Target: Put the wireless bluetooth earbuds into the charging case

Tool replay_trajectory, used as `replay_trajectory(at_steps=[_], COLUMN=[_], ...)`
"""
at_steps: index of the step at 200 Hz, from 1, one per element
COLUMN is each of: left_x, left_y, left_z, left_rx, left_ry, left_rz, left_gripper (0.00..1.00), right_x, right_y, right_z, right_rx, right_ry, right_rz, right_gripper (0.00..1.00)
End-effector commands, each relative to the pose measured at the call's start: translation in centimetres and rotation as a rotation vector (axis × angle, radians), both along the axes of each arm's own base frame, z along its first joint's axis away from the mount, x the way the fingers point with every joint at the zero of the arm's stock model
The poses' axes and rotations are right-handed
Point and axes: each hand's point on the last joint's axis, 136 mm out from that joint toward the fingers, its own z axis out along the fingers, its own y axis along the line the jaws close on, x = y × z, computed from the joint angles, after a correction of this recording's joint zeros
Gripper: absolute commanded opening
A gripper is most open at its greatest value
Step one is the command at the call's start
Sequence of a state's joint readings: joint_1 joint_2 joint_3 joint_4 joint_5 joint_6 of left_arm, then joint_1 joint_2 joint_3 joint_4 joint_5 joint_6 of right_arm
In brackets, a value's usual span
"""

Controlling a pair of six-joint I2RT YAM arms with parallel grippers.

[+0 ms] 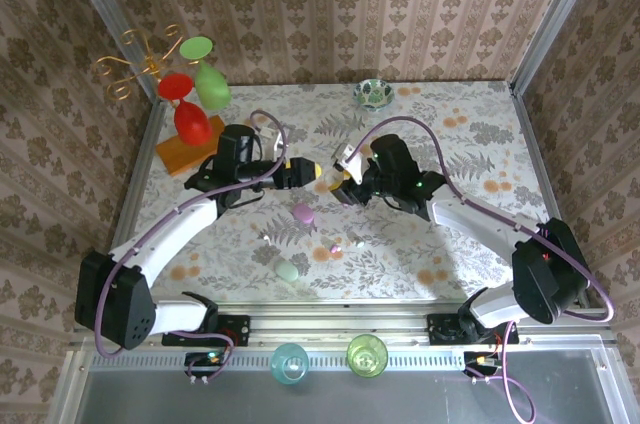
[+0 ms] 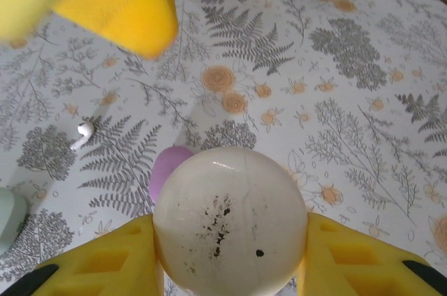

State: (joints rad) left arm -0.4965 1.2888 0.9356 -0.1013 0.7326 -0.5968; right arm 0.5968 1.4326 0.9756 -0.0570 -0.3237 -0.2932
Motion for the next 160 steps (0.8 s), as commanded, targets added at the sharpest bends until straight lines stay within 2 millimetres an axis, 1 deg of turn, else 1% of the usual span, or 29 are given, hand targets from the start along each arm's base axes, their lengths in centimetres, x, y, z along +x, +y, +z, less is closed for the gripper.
replay_trajectory(at_steps=[1, 25, 27, 30, 52, 73, 92, 114, 135, 149, 160], left_x=[-0.6, -0.6, -0.5, -0.6, -0.6, -0.8, -1.1, -1.4, -1.6, -1.7, -1.7], left_y=[-1.1, -1.6, -1.6, -1.7, -2.0, -2.3, -2.5, -2.7, -2.9, -2.9, -2.9], left_z=[-0.1, -0.1, -0.1, -0.2, -0.1, 0.2, 0.4, 0.3, 0.8, 1.2, 1.6], left_rx=[-0.027, -0.040, -0.040, -0.040, -0.045, -0.058, -0.068, -0.069, -0.086, -0.098, -0.109], left_ry=[0.029, 0.034, 0.034, 0.036, 0.037, 0.040, 0.035, 0.042, 0.031, 0.011, -0.014], left_rz=[-0.043, -0.054, -0.054, -0.056, -0.068, -0.082, -0.094, -0.103, -0.115, -0.119, -0.121], left_gripper=[0.62, 0.60, 0.60, 0.59, 0.56, 0.48, 0.45, 0.33, 0.24, 0.13, 0.04], right_x=[-0.7, -0.9, -1.2, -1.3, -1.6, -1.7, -1.7, -1.5, -1.2, -1.2, -1.2], right_y=[1.1, 1.6, 1.5, 1.5, 1.8, 1.8, 1.9, 1.8, 1.8, 1.7, 1.6], right_z=[3.5, 4.2, 5.1, 5.5, 6.0, 6.1, 6.2, 6.3, 6.2, 6.2, 6.3], right_rx=[0.063, 0.091, 0.105, 0.113, 0.130, 0.137, 0.138, 0.141, 0.135, 0.132, 0.132], right_ry=[-0.053, -0.050, -0.068, -0.075, -0.076, -0.076, -0.076, -0.082, -0.085, -0.086, -0.089], right_rz=[0.061, 0.082, 0.084, 0.086, 0.100, 0.100, 0.100, 0.089, 0.076, 0.072, 0.069], right_gripper=[0.43, 0.43, 0.43, 0.43, 0.43, 0.43, 0.43, 0.42, 0.42, 0.43, 0.46])
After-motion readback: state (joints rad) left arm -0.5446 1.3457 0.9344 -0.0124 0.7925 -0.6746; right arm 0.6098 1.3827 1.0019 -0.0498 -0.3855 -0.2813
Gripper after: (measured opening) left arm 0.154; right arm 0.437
